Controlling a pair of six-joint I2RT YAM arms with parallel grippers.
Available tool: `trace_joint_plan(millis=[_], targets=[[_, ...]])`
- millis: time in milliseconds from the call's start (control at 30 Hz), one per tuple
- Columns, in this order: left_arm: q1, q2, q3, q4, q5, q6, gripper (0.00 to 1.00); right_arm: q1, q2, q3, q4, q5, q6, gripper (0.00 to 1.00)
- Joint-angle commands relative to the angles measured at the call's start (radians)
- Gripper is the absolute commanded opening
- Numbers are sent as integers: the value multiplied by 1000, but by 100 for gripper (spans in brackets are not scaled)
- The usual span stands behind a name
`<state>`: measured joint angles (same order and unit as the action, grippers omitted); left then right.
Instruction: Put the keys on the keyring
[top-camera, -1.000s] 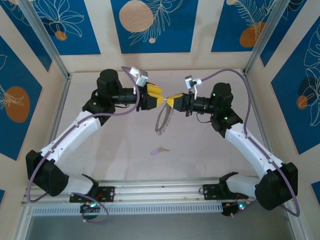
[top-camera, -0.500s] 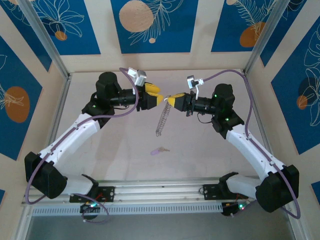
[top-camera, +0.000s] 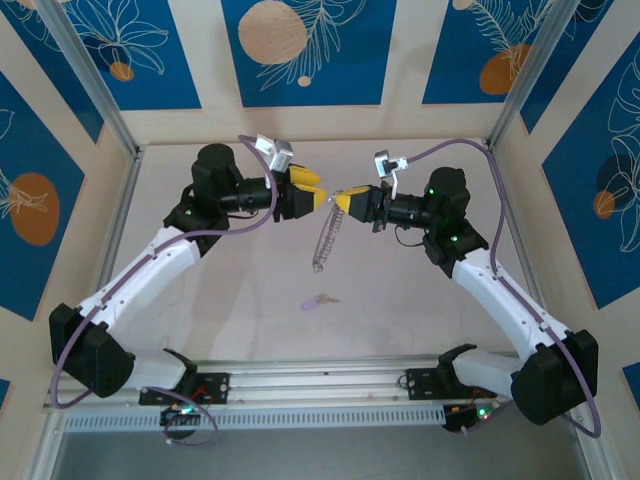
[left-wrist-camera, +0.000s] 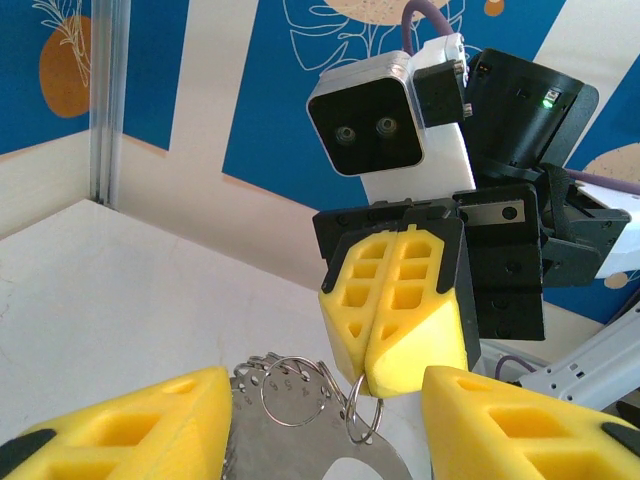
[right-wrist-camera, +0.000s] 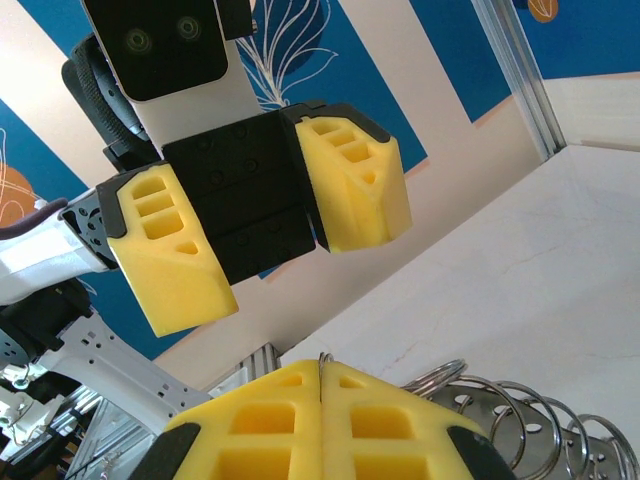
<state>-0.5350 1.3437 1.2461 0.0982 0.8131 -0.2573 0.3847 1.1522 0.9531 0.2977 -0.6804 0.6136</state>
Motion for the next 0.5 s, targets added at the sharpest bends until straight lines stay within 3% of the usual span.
trace_joint_plan(millis=[0,467], targets=[[-4,-1,-5,39,1,-16,53,-8,-19,-5,18,10,8,0],[-4,10,-5,48,4,-19,53,-15,-16,-15,31,6,11,0]])
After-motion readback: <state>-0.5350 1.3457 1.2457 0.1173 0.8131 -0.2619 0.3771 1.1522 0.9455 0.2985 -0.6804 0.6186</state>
